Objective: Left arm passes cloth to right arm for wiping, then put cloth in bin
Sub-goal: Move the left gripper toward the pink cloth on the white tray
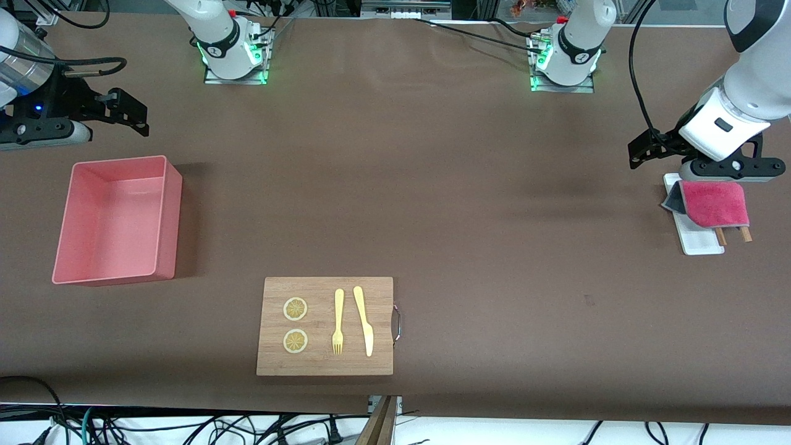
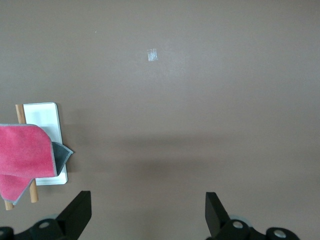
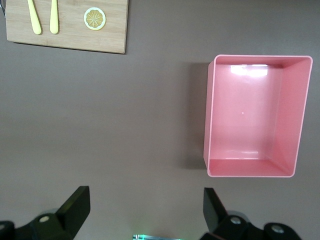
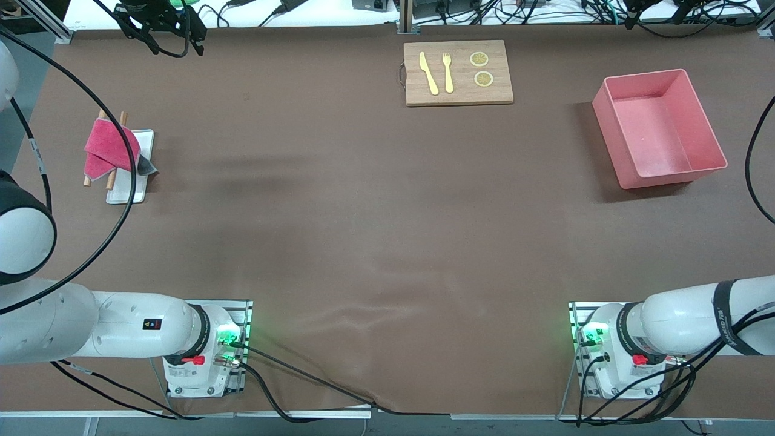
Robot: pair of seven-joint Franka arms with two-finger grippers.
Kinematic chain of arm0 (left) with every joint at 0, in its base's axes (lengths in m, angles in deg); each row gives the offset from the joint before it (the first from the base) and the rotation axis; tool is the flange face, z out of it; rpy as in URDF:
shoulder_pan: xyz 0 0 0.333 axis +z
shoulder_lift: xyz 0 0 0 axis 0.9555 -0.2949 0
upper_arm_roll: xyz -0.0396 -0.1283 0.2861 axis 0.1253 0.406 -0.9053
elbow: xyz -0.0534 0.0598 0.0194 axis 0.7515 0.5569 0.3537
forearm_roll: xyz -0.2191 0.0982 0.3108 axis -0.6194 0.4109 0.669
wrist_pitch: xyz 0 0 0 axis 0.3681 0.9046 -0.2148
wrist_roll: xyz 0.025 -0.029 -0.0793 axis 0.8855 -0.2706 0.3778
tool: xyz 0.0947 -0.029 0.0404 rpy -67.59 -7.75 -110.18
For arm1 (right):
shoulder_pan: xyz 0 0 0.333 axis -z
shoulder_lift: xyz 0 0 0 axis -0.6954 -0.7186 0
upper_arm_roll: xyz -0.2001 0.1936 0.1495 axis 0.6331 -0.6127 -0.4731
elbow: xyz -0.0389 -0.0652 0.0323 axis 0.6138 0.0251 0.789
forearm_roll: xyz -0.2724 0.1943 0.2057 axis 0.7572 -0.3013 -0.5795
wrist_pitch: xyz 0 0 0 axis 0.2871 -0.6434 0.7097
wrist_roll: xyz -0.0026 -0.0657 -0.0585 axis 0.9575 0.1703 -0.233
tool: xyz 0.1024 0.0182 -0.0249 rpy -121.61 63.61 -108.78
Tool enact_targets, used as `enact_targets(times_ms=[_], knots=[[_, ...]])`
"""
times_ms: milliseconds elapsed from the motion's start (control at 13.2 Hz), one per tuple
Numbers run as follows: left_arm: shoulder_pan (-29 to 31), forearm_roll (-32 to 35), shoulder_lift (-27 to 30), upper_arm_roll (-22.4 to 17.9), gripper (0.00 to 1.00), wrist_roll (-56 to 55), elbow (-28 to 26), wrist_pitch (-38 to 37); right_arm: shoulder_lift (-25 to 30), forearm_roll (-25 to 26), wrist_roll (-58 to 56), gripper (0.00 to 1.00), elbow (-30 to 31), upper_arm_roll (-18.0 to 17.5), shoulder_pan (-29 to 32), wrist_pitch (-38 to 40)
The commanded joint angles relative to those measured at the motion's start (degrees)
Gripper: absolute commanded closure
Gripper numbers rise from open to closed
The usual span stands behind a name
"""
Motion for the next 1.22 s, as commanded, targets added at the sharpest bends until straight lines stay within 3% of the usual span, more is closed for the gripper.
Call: enact_targets(times_ms=[0,1139], knots=[[-0.78,-0.36,0.72,-0.75,0.0,0.29,-0.12,-0.13,-0.4,0.41,-0.09,0.0,-1.04,0.07,-0.1,0.26],[0.28,-0.19,-0.86,-0.75,0.0,0.38,-0.03,-1.72,-0.4,0.41,0.0,0.0,-1.04,0.07,-0.1,0.35]])
